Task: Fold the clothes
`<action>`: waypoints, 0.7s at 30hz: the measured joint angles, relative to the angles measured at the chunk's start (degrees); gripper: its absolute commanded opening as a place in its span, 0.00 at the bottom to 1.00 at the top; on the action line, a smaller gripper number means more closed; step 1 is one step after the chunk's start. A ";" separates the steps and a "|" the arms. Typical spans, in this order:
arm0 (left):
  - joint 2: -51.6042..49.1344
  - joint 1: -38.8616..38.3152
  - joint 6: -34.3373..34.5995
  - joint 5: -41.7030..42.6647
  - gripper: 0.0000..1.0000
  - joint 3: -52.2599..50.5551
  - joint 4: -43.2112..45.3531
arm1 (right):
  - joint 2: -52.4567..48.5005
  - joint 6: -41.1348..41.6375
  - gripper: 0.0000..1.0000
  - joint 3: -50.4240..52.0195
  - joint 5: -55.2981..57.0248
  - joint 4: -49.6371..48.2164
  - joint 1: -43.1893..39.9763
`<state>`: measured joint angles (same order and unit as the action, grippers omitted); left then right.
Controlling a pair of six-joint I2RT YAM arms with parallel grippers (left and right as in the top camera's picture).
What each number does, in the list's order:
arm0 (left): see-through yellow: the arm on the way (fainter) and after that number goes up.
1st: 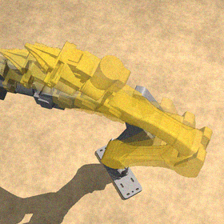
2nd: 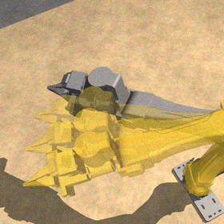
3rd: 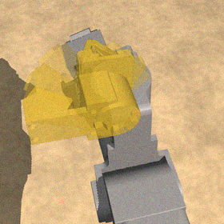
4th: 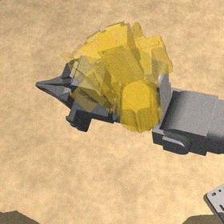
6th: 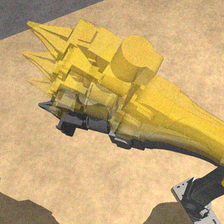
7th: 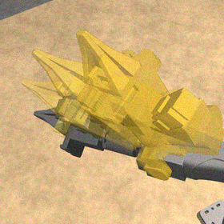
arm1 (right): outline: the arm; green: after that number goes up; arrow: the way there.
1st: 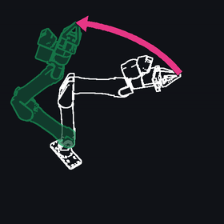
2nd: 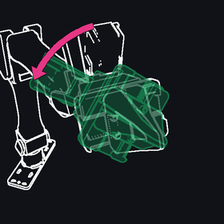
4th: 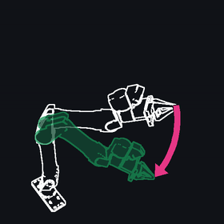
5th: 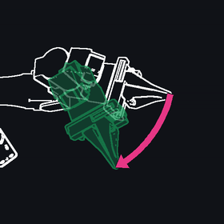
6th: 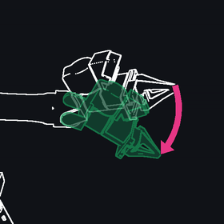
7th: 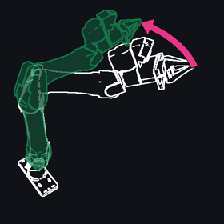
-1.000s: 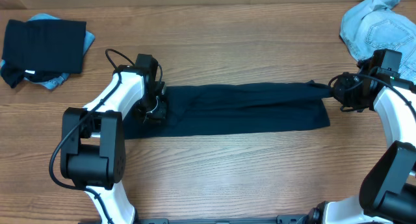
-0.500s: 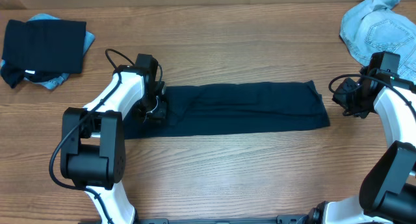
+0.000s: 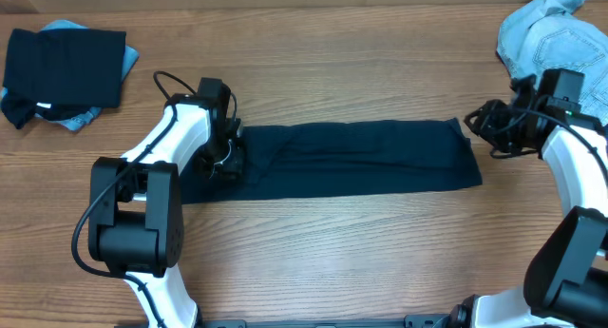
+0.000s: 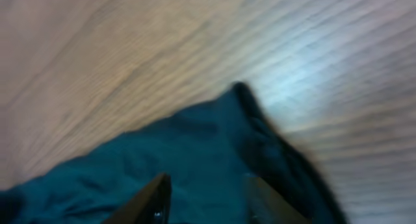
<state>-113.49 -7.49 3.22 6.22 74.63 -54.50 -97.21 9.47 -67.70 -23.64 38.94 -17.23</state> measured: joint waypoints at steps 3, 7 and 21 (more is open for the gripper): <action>0.00 0.00 0.02 1.53 0.22 1.42 -0.13 | -1.68 -0.26 0.16 0.00 -1.07 -1.01 2.93; 0.00 0.00 0.04 2.36 0.23 1.92 -0.20 | -6.49 0.55 0.15 0.00 -0.81 -3.56 6.25; 0.00 0.00 0.04 2.58 0.24 1.92 -0.31 | -14.67 3.80 0.14 0.00 10.05 -13.68 6.75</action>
<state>-113.49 -7.49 3.27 8.80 76.55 -54.81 -111.87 13.28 -67.70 -13.58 25.26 -10.48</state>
